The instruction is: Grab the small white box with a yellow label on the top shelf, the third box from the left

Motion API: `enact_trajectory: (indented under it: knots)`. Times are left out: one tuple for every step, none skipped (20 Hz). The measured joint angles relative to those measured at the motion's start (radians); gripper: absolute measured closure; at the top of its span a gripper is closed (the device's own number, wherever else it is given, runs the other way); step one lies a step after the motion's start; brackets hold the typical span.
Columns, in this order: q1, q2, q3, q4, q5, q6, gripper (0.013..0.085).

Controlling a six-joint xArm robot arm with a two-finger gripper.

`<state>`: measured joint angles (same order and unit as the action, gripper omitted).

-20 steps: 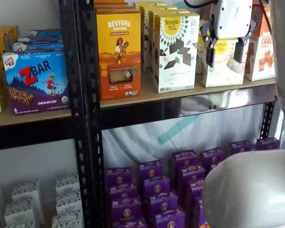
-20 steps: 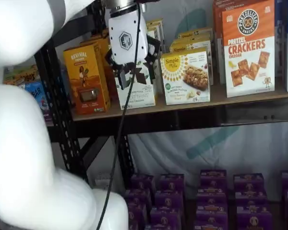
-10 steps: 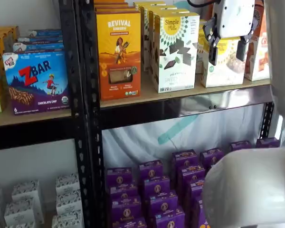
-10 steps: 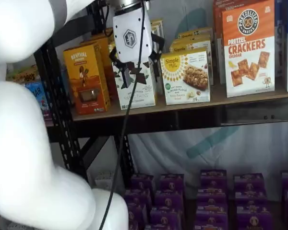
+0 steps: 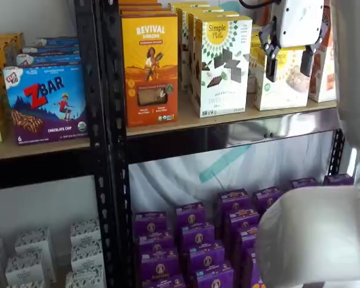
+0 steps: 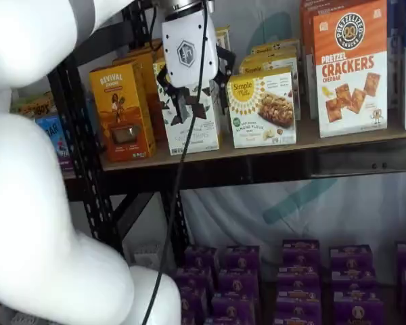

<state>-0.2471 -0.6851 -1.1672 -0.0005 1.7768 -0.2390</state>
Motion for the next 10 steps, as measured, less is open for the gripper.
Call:
enact_trajectory:
  knots:
    - [-0.003, 0.002, -0.001, 0.001, 0.001, -0.003, 0.013]
    - [-0.004, 0.004, -0.002, 0.0, 0.003, -0.005, 0.013]
    - [-0.006, 0.005, -0.002, -0.001, 0.003, -0.006, 0.013]
    - [-0.008, 0.006, -0.002, -0.002, 0.0, -0.009, 0.013]
    - [-0.011, 0.005, -0.001, 0.0, -0.004, -0.011, 0.013]
    - [-0.015, 0.005, -0.001, 0.002, -0.007, -0.014, 0.013]
    - [-0.019, 0.006, -0.001, 0.003, -0.008, -0.018, 0.013]
    - [-0.023, 0.006, -0.001, 0.005, -0.011, -0.022, 0.013]
    - [-0.027, 0.007, -0.002, 0.007, -0.013, -0.025, 0.013]
    - [-0.031, 0.008, -0.003, 0.008, -0.014, -0.029, 0.013]
